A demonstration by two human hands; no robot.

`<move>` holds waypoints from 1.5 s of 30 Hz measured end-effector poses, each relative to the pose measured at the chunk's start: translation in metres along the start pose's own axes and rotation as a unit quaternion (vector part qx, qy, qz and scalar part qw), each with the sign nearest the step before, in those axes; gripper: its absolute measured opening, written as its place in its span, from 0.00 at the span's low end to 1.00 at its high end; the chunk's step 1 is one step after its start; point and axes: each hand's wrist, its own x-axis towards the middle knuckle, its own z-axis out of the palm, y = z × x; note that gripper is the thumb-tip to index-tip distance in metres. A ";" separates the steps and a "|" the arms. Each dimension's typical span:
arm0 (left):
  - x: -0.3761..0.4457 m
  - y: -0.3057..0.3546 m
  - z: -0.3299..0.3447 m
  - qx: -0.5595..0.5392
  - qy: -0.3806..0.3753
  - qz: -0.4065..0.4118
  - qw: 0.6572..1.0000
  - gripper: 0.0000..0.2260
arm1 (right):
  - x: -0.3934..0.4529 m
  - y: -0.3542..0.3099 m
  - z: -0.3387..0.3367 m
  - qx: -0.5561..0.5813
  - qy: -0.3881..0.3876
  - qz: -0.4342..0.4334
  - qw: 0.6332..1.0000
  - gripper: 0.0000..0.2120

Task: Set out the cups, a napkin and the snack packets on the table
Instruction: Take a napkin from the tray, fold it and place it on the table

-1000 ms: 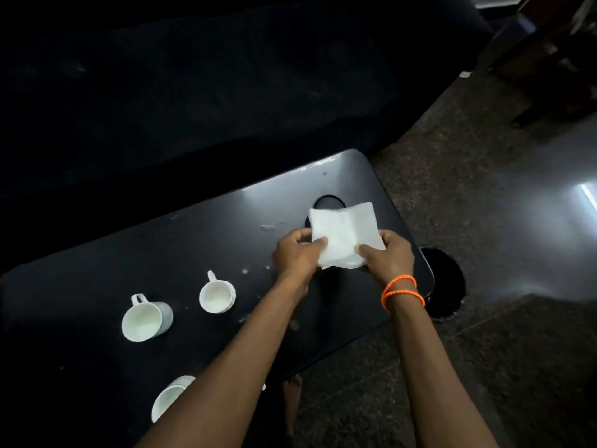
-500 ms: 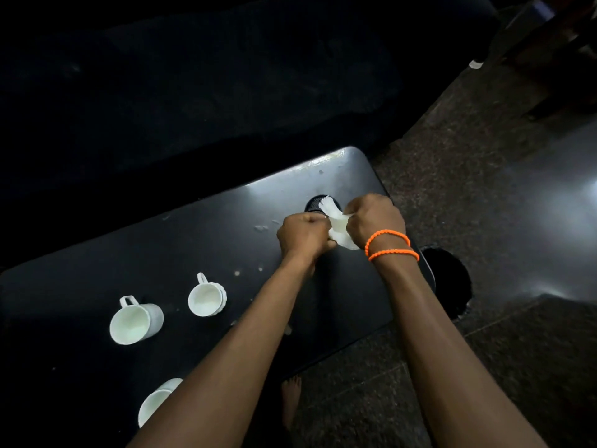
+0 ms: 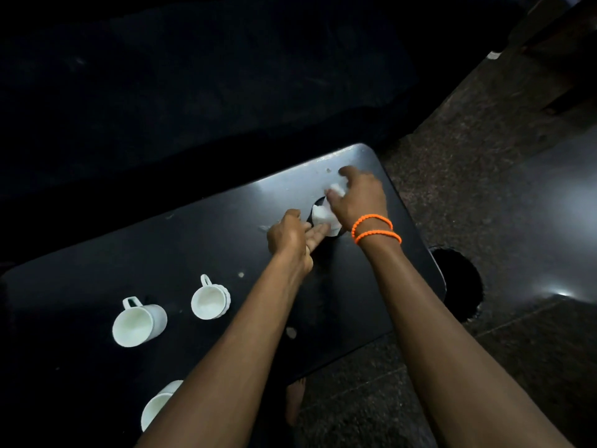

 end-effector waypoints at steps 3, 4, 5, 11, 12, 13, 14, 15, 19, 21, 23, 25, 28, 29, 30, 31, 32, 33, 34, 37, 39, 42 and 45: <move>0.011 0.000 -0.008 0.023 0.032 0.023 0.999 0.10 | -0.005 0.017 0.004 0.144 0.091 0.069 0.983 0.20; 0.015 0.000 -0.011 0.045 0.039 0.031 0.998 0.11 | -0.006 0.024 0.007 0.168 0.099 0.103 0.975 0.20; 0.019 0.000 -0.013 0.074 0.040 0.040 0.996 0.12 | -0.008 0.030 0.011 0.185 0.096 0.136 0.968 0.21; 0.040 -0.008 -0.016 0.235 -0.102 0.053 0.965 0.27 | -0.018 0.039 0.032 0.322 -0.027 0.269 0.907 0.29; 0.041 -0.009 -0.016 0.243 -0.127 0.046 0.961 0.28 | -0.020 0.039 0.035 0.366 -0.035 0.289 0.884 0.28; 0.041 -0.011 -0.017 0.247 -0.144 0.043 0.957 0.28 | -0.021 0.039 0.038 0.403 -0.035 0.302 0.863 0.28; 0.042 -0.012 -0.017 0.248 -0.153 0.044 0.956 0.29 | -0.022 0.040 0.041 0.424 -0.030 0.309 0.851 0.29; 0.042 -0.013 -0.019 0.245 -0.158 0.046 0.955 0.30 | -0.023 0.041 0.042 0.429 -0.023 0.310 0.848 0.29; 0.036 -0.018 -0.029 0.233 -0.162 0.062 0.957 0.28 | -0.036 0.044 0.048 0.429 -0.005 0.305 0.850 0.33; 0.028 -0.022 -0.039 0.236 -0.154 0.081 0.956 0.25 | -0.048 0.042 0.051 0.434 -0.002 0.308 0.847 0.34; 0.019 -0.026 -0.055 0.238 -0.141 0.100 0.956 0.24 | -0.062 0.039 0.057 0.429 -0.002 0.309 0.849 0.34; 0.014 -0.030 -0.075 0.237 -0.132 0.105 0.957 0.24 | -0.078 0.039 0.065 0.431 -0.008 0.312 0.847 0.36; 0.007 -0.040 -0.104 0.254 -0.119 0.112 0.953 0.30 | -0.105 0.042 0.078 0.459 -0.011 0.326 0.826 0.37; 0.004 -0.043 -0.112 0.261 -0.116 0.113 0.952 0.33 | -0.114 0.043 0.082 0.462 -0.013 0.331 0.823 0.37; 0.001 -0.046 -0.119 0.259 -0.111 0.113 0.953 0.35 | -0.122 0.044 0.087 0.463 -0.011 0.337 0.820 0.36; -0.001 -0.049 -0.125 0.255 -0.106 0.113 0.954 0.37 | -0.130 0.045 0.091 0.465 -0.007 0.345 0.815 0.36; -0.004 -0.052 -0.131 0.255 -0.102 0.112 0.955 0.38 | -0.136 0.045 0.095 0.469 -0.002 0.354 0.809 0.35; -0.006 -0.055 -0.137 0.256 -0.099 0.110 0.955 0.38 | -0.142 0.046 0.098 0.470 0.000 0.361 0.806 0.35; -0.008 -0.058 -0.142 0.256 -0.099 0.110 0.955 0.37 | -0.148 0.046 0.101 0.467 0.000 0.367 0.805 0.36; -0.014 -0.064 -0.157 0.262 -0.100 0.113 0.953 0.25 | -0.162 0.046 0.107 0.476 -0.003 0.369 0.798 0.37; -0.016 -0.067 -0.164 0.269 -0.100 0.121 0.950 0.22 | -0.168 0.046 0.108 0.475 -0.002 0.365 0.800 0.37; -0.016 -0.070 -0.170 0.263 -0.109 0.120 0.951 0.18 | -0.173 0.044 0.110 0.470 0.004 0.364 0.804 0.36; -0.017 -0.070 -0.172 0.255 -0.111 0.121 0.953 0.23 | -0.173 0.041 0.110 0.467 -0.002 0.356 0.810 0.36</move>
